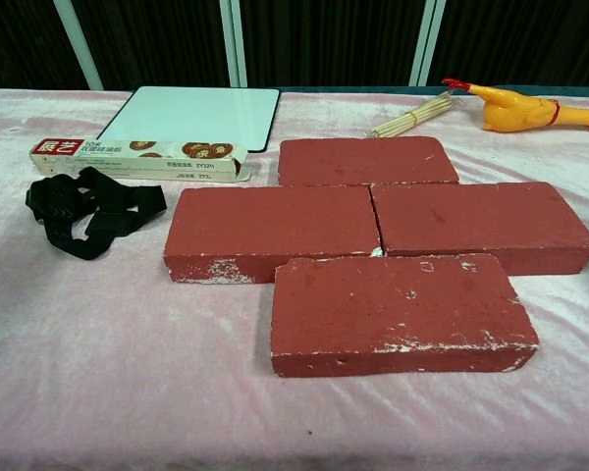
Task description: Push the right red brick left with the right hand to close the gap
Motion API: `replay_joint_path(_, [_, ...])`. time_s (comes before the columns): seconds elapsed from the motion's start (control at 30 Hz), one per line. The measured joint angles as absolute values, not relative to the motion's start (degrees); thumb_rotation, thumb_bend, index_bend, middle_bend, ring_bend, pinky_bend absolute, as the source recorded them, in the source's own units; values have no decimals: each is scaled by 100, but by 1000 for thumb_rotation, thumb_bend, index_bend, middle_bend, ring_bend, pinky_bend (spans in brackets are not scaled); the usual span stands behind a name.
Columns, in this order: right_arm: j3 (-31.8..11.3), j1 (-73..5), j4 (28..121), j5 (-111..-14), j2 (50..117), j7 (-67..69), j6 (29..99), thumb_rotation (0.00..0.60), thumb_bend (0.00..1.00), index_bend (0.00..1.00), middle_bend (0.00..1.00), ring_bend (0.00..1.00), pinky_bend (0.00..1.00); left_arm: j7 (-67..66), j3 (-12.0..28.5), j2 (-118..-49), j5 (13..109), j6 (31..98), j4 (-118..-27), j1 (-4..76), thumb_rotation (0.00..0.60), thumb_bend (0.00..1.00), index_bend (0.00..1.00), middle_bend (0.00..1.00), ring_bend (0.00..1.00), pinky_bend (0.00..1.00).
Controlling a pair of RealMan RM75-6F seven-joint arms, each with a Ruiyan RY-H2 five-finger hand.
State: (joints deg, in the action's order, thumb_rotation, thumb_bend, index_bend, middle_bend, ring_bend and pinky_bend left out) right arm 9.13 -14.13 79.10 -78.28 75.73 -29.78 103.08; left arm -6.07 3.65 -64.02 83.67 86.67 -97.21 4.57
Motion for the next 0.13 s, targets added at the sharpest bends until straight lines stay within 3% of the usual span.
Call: replay_joint_path(0.13, [870, -1297, 7694, -7842, 7646, -2802, 10164, 600, 50, 0, 0, 83, 158, -435, 326, -6392, 8497, 8663, -9653, 464, 600, 242, 105, 46, 0, 0])
